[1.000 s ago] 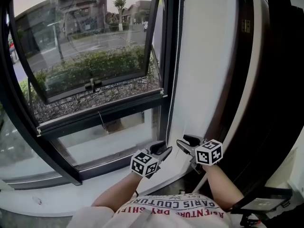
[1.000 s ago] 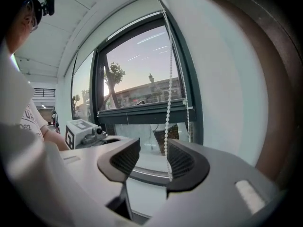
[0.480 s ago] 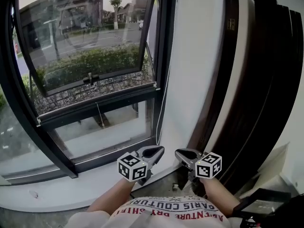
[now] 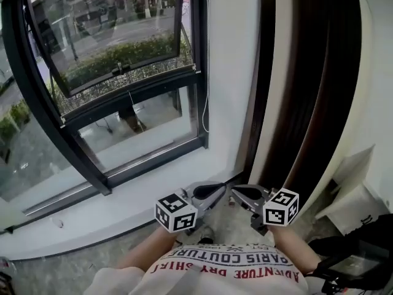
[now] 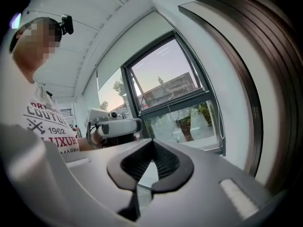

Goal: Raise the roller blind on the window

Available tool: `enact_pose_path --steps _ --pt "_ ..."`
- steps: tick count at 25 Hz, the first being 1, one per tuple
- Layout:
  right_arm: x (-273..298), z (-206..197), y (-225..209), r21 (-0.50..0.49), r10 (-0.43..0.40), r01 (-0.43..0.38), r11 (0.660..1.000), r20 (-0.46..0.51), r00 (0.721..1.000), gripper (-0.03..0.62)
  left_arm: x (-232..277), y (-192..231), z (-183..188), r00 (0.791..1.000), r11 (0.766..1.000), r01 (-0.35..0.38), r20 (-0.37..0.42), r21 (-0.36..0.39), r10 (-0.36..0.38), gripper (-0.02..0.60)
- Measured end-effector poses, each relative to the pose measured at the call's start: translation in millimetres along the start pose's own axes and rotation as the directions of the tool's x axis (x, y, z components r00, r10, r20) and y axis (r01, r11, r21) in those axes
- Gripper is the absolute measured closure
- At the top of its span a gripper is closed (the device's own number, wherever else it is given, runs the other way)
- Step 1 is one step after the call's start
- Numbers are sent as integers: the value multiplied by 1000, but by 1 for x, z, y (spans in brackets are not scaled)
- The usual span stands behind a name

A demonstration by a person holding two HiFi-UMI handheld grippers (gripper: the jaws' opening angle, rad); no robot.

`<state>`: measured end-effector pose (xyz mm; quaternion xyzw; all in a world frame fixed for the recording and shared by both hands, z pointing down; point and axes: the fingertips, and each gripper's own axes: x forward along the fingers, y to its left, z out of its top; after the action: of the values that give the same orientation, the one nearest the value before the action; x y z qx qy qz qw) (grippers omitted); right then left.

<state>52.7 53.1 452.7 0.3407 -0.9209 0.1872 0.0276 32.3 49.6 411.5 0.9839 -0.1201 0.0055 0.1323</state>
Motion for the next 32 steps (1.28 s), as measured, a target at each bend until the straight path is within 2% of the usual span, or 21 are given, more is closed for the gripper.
enact_pose_path --steps 5,15,22,32 --pt "-30 -38 50 7 -6 7 1000 -11 1000 592 -31 -59 -27 1000 999 -19 -21 27 19 580" --pt "-80 -64 121 16 27 -26 1000 -11 1000 594 -61 -141 -40 997 996 -72 -31 43 73 580" --pt "-90 -68 152 -4 50 -50 999 -9 999 592 -79 -167 -41 994 993 -102 -20 55 104 580" --pt "-91 -72 168 -9 65 -65 998 -6 998 592 -97 -175 -45 990 989 -138 -15 44 139 580"
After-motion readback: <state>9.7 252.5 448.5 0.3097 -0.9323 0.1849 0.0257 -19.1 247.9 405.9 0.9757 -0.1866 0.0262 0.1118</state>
